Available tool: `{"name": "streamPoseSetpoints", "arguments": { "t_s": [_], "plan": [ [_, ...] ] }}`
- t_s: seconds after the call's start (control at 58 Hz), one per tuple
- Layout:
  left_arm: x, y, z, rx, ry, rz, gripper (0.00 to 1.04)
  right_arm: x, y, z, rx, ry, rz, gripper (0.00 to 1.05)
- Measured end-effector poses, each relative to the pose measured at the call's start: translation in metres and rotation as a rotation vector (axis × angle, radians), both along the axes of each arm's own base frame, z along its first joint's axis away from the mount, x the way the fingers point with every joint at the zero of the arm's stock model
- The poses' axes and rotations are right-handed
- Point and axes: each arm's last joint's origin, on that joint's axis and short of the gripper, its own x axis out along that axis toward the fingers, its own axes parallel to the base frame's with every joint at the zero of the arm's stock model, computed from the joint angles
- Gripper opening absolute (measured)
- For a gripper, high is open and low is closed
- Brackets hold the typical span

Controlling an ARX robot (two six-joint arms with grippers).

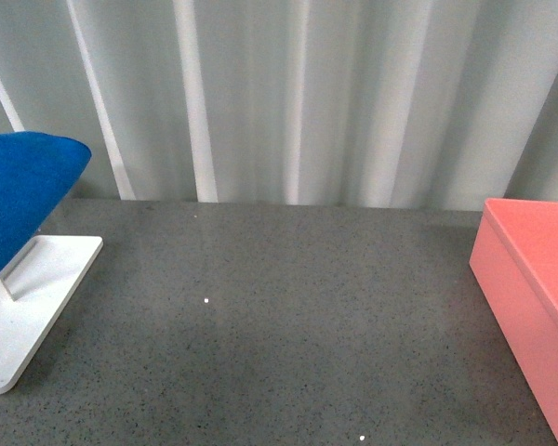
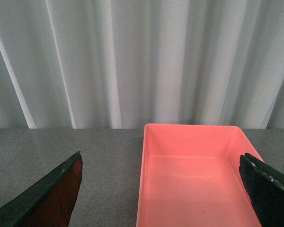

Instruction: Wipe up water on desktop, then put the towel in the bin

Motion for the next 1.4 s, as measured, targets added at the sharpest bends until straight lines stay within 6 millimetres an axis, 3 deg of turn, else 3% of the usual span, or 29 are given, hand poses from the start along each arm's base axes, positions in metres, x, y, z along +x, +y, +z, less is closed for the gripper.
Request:
{"name": "streamPoseSetpoints", "arguments": {
  "t_s": [1.242, 1.329, 1.398],
  "plan": [
    [0.0, 0.0, -0.0001, -0.001, 0.001, 0.001, 0.98, 0.0, 0.0, 0.0, 0.0, 0.0, 0.0, 0.98],
    [0.0019, 0.0007, -0.0049, -0.1, 0.254, 0.2, 0.98, 0.0, 0.0, 0.0, 0.0, 0.0, 0.0, 0.98],
    [0.005, 0.0017, -0.0093, -0.151, 0.337, 0.252, 0.98, 0.0, 0.0, 0.0, 0.0, 0.0, 0.0, 0.98]
  ]
}}
